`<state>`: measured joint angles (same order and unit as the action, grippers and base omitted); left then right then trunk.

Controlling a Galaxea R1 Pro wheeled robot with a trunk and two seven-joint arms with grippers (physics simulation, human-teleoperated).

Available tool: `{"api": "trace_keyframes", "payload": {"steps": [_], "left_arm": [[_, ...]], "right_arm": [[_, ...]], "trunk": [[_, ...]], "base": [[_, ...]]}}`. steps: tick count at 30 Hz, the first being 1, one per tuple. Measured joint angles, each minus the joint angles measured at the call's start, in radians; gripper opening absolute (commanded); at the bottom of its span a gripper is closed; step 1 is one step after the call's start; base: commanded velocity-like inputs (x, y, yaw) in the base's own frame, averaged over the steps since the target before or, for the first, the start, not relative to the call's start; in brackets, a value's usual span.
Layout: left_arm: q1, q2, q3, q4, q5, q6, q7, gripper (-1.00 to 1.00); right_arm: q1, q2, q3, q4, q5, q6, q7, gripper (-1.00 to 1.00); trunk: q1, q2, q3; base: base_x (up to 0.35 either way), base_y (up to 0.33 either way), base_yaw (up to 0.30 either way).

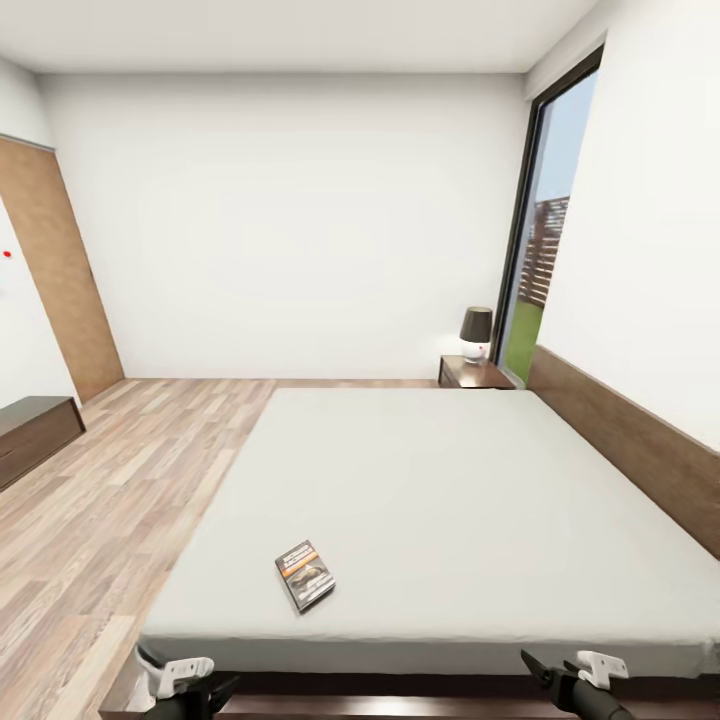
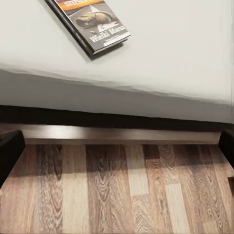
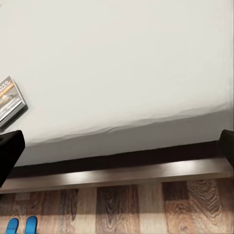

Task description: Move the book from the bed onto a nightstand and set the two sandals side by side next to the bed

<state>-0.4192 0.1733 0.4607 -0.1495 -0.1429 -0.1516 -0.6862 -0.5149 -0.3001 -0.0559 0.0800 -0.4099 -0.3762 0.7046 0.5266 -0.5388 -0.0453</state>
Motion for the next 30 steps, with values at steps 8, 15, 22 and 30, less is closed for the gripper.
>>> {"api": "trace_keyframes", "payload": {"steps": [8,15,22,30], "left_arm": [[0.000,0.000,0.000,0.000,0.000,0.000,0.000,1.00],[0.000,0.000,0.000,0.000,0.000,0.000,0.000,1.00],[0.000,0.000,0.000,0.000,0.000,0.000,0.000,1.00],[0.000,0.000,0.000,0.000,0.000,0.000,0.000,1.00]], "right_arm": [[0.000,0.000,0.000,0.000,0.000,0.000,0.000,1.00],[0.000,0.000,0.000,0.000,0.000,0.000,0.000,1.00],[0.000,0.000,0.000,0.000,0.000,0.000,0.000,1.00],[0.000,0.000,0.000,0.000,0.000,0.001,0.000,1.00]], "trunk": [[0.000,0.000,0.000],[0.000,0.000,0.000],[0.000,0.000,0.000],[-0.001,0.000,0.000]], "base": [[0.000,-0.280,0.000],[0.000,-0.079,0.000],[0.166,-0.041,0.000],[0.314,-0.011,0.000]]}}
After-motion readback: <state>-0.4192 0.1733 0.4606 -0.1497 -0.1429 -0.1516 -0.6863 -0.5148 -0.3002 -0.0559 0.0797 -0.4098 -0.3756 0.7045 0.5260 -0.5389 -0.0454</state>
